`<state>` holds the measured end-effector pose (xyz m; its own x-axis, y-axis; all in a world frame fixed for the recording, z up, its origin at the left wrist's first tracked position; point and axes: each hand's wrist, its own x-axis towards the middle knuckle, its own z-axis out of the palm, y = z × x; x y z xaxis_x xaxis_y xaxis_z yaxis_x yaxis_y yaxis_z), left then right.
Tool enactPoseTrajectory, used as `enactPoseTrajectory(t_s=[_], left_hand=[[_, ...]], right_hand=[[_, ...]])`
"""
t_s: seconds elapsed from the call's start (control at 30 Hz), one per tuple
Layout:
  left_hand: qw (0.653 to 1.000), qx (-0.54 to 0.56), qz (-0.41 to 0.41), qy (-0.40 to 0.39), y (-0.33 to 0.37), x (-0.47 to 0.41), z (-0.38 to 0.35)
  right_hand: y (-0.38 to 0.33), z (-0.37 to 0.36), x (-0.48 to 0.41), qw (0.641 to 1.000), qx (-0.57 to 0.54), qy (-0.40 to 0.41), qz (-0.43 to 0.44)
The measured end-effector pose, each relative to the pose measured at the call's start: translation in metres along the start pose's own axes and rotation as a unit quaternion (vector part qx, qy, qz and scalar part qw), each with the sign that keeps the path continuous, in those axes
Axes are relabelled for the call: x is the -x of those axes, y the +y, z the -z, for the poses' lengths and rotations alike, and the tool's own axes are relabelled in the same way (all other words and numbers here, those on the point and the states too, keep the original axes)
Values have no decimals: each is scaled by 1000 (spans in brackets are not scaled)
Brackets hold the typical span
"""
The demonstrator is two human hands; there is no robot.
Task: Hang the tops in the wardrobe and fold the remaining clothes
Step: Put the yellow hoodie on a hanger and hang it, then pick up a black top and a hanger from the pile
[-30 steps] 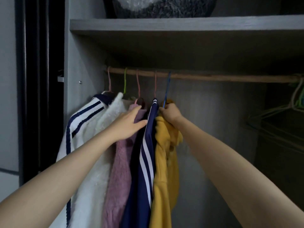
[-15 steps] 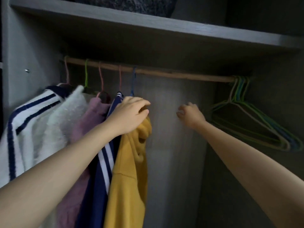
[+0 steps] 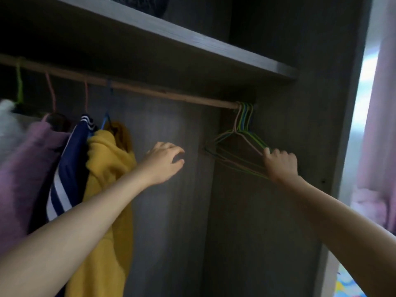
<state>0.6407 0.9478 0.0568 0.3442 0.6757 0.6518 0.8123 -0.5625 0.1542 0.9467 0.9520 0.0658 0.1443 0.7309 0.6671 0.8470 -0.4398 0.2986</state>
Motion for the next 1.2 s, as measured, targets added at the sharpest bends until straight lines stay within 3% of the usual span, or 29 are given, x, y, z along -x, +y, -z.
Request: enactPoseTrajectory(t_s=[0.37,0.5,0.7,0.9,1.2], left_hand=[[999,-28,15,-5,-28,28,9],[999,-13,50,-6,-47,34,34],[998,-35,50,-5,-47,35,41],[998,-58,30,2,-39,32,31],[999,-30,13,28,-32,31,11]], right_hand=[[11,-13,-12,994,7,-112,-16],[12,-13,-23,993,-10,-112,-36],[-9,-24,-21,975,-210,-21,-66],[-12,-20,-12,965,-246,42,-83],[-9,9,14,971,-217,96,-6]])
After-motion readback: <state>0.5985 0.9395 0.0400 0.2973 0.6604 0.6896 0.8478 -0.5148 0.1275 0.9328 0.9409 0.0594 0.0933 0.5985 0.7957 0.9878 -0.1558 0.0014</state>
